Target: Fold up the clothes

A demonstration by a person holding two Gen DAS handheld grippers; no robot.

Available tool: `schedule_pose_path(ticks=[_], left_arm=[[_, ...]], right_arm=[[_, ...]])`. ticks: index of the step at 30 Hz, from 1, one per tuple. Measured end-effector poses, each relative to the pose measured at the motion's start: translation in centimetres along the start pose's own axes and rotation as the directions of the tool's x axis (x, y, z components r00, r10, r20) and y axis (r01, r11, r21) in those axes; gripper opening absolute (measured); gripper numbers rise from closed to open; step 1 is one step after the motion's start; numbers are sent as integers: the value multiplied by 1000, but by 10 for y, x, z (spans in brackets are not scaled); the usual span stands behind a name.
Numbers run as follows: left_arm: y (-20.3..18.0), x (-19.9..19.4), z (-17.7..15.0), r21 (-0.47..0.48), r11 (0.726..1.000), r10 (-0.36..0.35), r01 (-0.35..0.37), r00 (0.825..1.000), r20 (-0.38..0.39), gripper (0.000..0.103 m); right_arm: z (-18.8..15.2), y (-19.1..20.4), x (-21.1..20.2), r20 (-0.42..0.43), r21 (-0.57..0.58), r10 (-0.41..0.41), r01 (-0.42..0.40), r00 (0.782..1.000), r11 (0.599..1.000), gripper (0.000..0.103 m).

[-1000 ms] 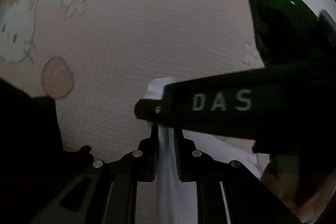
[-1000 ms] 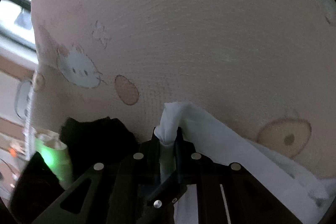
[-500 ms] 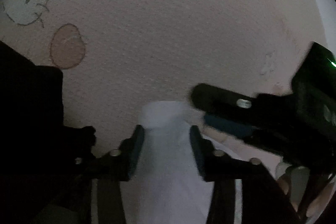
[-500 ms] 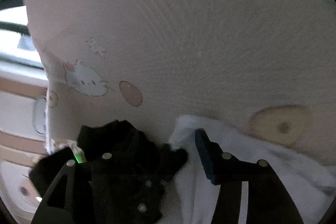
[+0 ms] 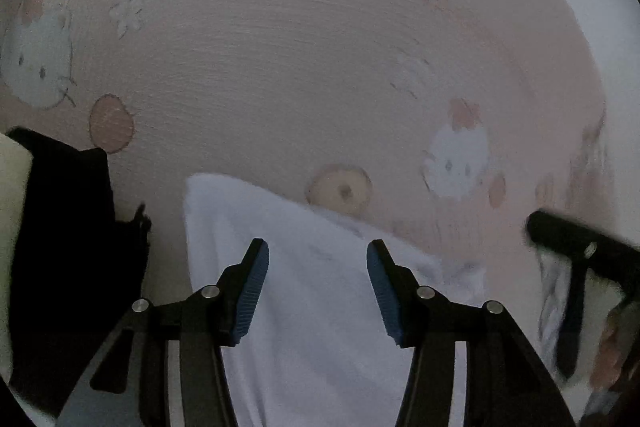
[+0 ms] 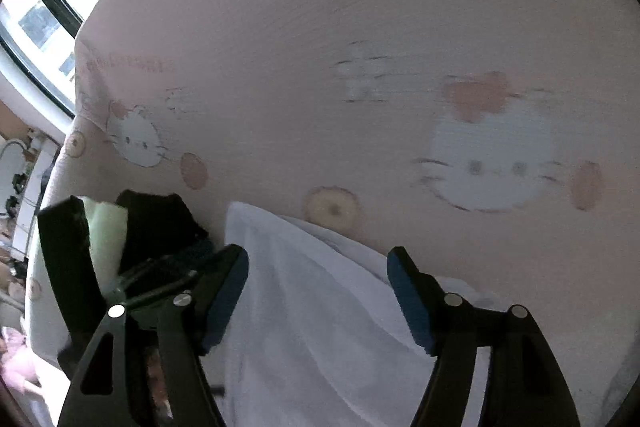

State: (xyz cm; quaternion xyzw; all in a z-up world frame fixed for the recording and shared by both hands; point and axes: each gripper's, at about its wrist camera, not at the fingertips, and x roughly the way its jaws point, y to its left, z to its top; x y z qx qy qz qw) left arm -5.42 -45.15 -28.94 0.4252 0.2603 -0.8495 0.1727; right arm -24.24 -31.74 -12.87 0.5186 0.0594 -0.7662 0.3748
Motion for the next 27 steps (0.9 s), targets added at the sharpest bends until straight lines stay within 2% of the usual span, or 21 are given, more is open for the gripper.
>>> schedule_pose_path(ticks=[5,10,12,14,17,21,24,26,27], left_arm=[[-83,-26,-5,200,979,34,-30,999,-15,48],[-135,-56,4,281,959,-7,33,996,-94,48],[-155,-59,7,315,948,-2,42,992,-126,48],[-171,-55,8,343,939,22,35,987,-159,48],[-182,-46,9,343,939,40,40,974,-223,48],[-187,-11,13,346,938,67,25,965,-252,48],[-184,13,7,360,932,77,27,960,-270,48],[-179,28,-4,438,899,114,10,960,-256,48],[-181,33,-12,487,873,135,-6,963,-231,48]], right_arm=[[-51,-35,-70,59,22,-113,112,992,993,78],[-91,-64,-98,12,80,-126,124,992,989,79],[-104,-77,-102,1,87,-125,124,992,988,79],[-111,-93,-99,-23,111,-133,135,991,985,79],[-118,-123,-92,-53,154,-141,148,989,977,79],[-119,-160,-75,-87,194,-154,168,984,966,79],[-122,-183,-57,-79,235,-133,148,988,961,79],[-127,-196,-45,-70,287,-116,131,991,949,79],[-131,-202,-40,-64,316,-101,116,993,942,79]])
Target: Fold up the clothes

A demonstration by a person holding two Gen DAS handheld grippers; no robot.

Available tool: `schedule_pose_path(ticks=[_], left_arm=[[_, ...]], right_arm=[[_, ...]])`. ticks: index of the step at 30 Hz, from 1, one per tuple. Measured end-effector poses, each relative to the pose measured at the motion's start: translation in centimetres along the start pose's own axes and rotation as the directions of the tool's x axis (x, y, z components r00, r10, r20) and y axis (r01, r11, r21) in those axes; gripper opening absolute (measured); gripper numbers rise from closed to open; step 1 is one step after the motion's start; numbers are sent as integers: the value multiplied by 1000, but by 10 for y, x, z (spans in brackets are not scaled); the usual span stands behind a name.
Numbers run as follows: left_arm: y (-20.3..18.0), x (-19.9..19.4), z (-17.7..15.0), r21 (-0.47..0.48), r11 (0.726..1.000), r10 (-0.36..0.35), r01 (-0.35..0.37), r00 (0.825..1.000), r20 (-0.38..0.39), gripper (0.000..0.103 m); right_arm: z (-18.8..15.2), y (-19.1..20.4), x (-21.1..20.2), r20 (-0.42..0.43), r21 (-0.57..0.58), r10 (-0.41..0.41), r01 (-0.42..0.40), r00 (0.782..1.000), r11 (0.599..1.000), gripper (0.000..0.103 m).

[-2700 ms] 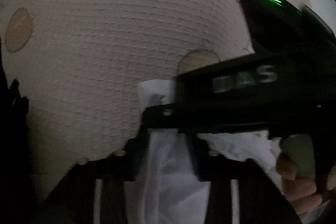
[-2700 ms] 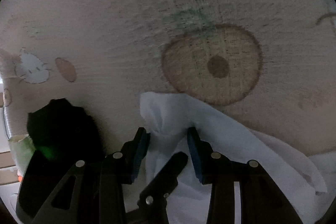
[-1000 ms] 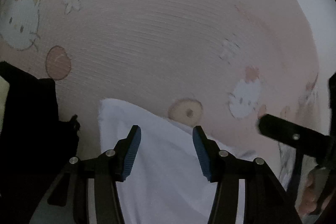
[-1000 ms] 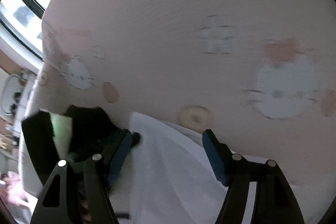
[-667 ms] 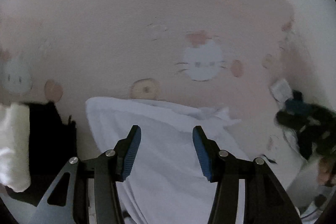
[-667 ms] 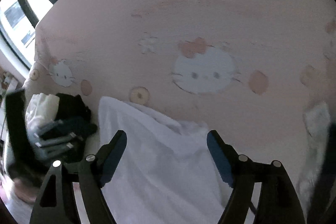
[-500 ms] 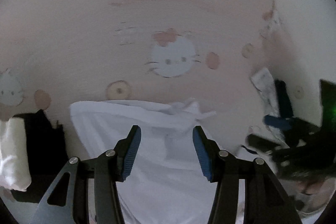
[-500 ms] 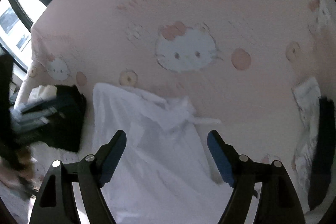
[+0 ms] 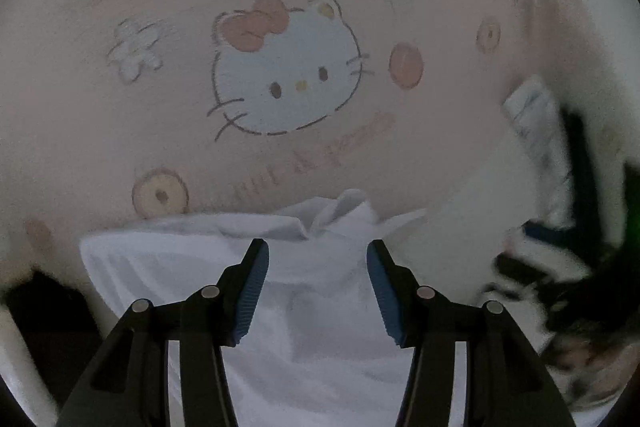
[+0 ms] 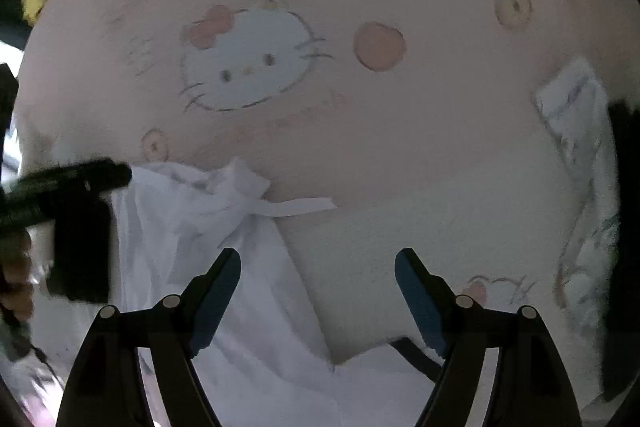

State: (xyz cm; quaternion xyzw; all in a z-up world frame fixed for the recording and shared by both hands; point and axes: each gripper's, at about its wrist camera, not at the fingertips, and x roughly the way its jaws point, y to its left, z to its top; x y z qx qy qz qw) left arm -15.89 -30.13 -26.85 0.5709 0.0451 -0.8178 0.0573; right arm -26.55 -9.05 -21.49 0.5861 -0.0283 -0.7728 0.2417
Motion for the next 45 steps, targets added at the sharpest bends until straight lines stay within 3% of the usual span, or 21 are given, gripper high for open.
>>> schedule_pose_path(ticks=[2,5,8,12,17,21,25,31,37,39,40,41,42,45], left_arm=[[-12,11,-7,81,996,34,-35,999,19,48],[-31,32,-14,193,981,9,-13,1000,21,48],[-34,49,-22,247,969,7,-9,1000,7,48],[-29,66,-24,241,971,0,12,999,-47,48],[-31,80,-26,198,977,-60,85,990,-127,48],[-37,94,-26,182,979,-66,95,985,-159,48],[-45,103,-22,225,974,0,33,989,-146,48],[-53,110,-15,265,964,66,-29,989,-134,48],[-46,122,-8,196,980,46,-18,990,-136,48],[-42,124,-6,168,986,25,-4,992,-123,40],[-40,122,-3,151,988,6,11,994,-111,27],[-37,119,-1,134,991,-13,26,995,-99,23],[-35,117,2,117,992,-32,42,996,-85,22],[-27,107,14,94,994,-53,56,998,-33,18]], right_arm=[[-5,-9,10,-12,52,44,-44,999,998,79],[-13,-19,21,-41,96,109,-105,993,990,79],[-22,-11,22,-6,70,87,-86,996,994,79],[-27,10,37,-18,-22,105,-105,994,994,79],[-37,38,57,-42,-183,11,-18,999,983,79],[-45,42,72,-61,-210,12,-24,998,977,79],[-53,38,98,-126,-226,-11,-18,992,974,79],[-57,46,103,-97,-299,-32,2,995,954,78],[-62,56,105,-24,-401,-84,68,996,913,56],[-65,60,105,10,-431,-111,104,994,896,43],[-66,61,104,19,-431,-107,105,994,896,36],[-67,61,103,25,-427,-100,101,995,898,21],[-67,61,102,29,-410,-103,106,994,906,13],[-64,56,100,16,-357,-96,95,995,929,10]])
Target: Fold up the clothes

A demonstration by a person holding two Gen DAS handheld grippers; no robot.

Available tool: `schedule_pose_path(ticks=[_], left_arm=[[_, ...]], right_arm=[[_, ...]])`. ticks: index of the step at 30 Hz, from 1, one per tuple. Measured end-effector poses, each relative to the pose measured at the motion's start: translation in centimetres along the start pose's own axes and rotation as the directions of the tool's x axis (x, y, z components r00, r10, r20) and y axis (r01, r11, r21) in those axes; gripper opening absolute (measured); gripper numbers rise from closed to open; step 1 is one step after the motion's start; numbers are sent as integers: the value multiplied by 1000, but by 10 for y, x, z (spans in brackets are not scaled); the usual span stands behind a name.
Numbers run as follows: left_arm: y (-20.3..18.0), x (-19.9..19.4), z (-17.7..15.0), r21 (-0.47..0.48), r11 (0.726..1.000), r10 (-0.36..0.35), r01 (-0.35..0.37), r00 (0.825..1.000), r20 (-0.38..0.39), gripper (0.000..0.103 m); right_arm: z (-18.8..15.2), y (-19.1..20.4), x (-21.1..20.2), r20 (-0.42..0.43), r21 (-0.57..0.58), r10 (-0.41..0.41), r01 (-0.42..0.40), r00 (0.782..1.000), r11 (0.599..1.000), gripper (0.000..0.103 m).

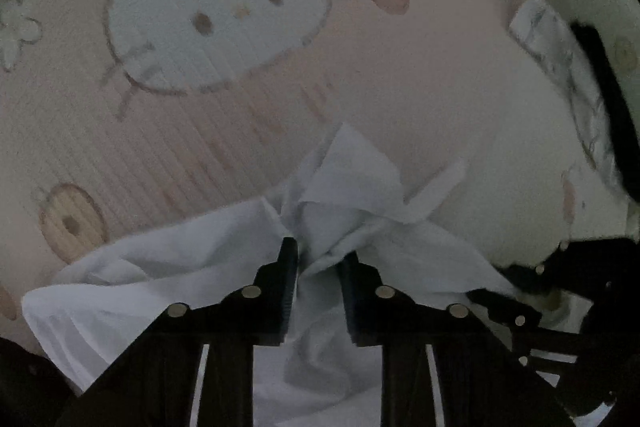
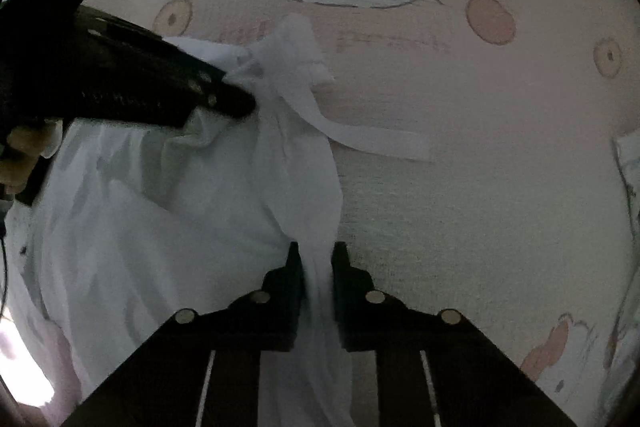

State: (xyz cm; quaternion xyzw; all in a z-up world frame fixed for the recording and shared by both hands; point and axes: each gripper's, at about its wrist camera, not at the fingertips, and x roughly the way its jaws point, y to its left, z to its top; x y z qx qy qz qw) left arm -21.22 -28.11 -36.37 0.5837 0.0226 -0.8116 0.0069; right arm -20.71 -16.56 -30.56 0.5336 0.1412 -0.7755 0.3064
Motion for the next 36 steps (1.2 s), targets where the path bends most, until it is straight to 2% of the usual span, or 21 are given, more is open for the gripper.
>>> schedule_pose_path(ticks=[2,9,14,16,18,19,21,22,25,26,29,30,32,34,36], left_arm=[[7,-5,8,-10,999,30,-30,999,29,17],[31,-11,26,-108,994,-12,18,998,61,17],[35,-16,34,-138,989,-34,46,995,93,17],[61,-20,41,-188,980,-40,56,995,88,17],[61,-20,45,-227,968,-94,107,993,65,17],[59,-19,46,-240,962,-123,131,991,48,17],[52,-19,37,-238,963,-125,124,992,10,20],[46,-19,30,-221,970,-102,99,995,-3,25],[39,-20,30,-174,983,-58,57,998,-1,45],[37,-19,32,-164,985,-56,55,998,1,49],[34,-11,41,-168,982,-86,82,996,-17,49],[37,-7,38,-167,982,-93,88,995,-23,49],[34,2,45,-147,985,-94,86,995,-45,49],[31,11,50,-140,988,-79,70,995,-59,49],[31,18,53,-148,984,-106,96,992,-61,49]], right_arm=[[1,-9,-3,-13,51,21,-20,1000,998,9],[0,-39,-10,-37,158,-18,24,999,987,9],[4,-38,-13,-59,103,-36,42,998,994,9],[5,-36,-15,-65,74,-32,36,997,997,10],[4,-36,-20,-62,64,-16,20,998,998,10],[3,-38,-22,-60,70,-7,11,998,997,13],[1,-42,-27,-55,85,-2,7,998,996,42],[1,-44,-29,-52,89,-11,15,999,996,48],[-9,-33,-28,-58,92,-49,54,997,994,51],[-5,-33,-25,-64,91,-55,60,996,994,51],[16,-27,-16,-65,74,-76,81,995,994,52],[19,-25,-15,-61,62,-88,92,994,994,57],[24,-19,-14,-39,34,-100,101,994,994,61],[32,-14,-12,-17,28,-65,65,998,997,61],[41,-10,-8,-7,43,-6,7,1000,999,61]])
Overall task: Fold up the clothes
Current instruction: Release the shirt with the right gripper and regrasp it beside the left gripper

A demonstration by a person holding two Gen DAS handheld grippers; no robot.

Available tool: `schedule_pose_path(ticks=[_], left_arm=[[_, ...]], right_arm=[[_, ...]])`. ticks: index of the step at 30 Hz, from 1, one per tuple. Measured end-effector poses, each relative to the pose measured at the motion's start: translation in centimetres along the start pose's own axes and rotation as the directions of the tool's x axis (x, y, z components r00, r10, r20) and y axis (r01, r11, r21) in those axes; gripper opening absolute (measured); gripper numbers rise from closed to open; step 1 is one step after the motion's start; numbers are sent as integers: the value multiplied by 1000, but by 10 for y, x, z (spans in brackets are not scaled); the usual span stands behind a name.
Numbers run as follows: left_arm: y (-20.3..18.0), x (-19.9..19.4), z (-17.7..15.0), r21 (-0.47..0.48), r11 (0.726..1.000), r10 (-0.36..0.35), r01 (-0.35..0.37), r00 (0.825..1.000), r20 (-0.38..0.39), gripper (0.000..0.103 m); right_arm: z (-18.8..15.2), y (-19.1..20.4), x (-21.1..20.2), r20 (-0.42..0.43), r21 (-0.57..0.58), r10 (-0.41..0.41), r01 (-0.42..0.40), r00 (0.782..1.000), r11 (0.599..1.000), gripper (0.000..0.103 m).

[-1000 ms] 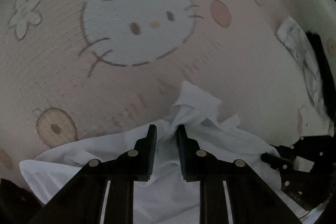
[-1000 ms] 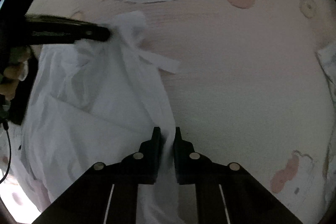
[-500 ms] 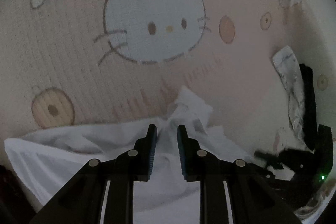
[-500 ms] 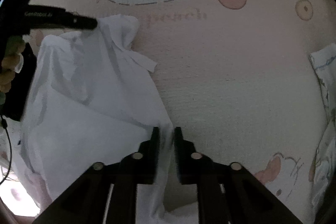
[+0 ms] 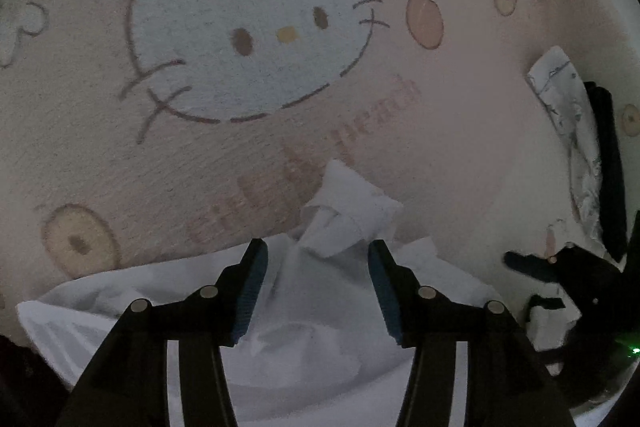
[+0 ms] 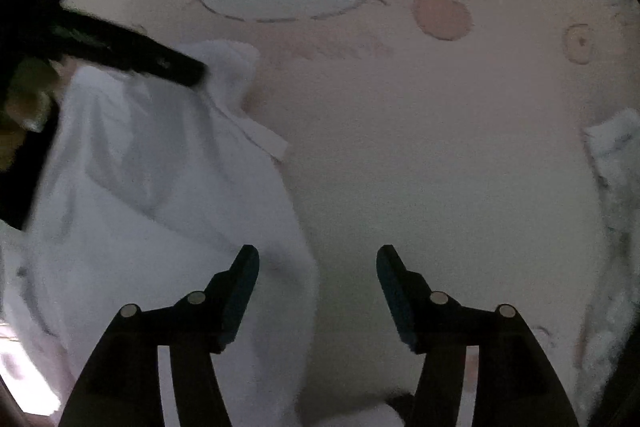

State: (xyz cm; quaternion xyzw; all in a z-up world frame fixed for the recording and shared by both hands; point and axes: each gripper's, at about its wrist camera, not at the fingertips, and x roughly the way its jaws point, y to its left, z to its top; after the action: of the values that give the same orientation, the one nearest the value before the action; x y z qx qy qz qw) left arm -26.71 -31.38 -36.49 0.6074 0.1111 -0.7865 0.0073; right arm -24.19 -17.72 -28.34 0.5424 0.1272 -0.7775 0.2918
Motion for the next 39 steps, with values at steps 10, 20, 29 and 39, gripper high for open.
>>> schedule_pose_path(ticks=[10,20,29,39], left_arm=[[-6,4,13,89,996,-4,-1,998,56,35],[34,-12,19,-35,989,-141,145,985,101,8],[23,-30,1,-57,987,-139,147,982,124,8],[30,-54,13,-104,972,-188,211,962,197,8]], right_arm=[[53,2,31,-6,35,116,-116,993,993,61],[100,8,52,-29,34,271,-270,962,962,61],[130,4,57,33,25,281,-282,959,959,12],[172,-5,41,106,20,238,-241,966,970,4]])
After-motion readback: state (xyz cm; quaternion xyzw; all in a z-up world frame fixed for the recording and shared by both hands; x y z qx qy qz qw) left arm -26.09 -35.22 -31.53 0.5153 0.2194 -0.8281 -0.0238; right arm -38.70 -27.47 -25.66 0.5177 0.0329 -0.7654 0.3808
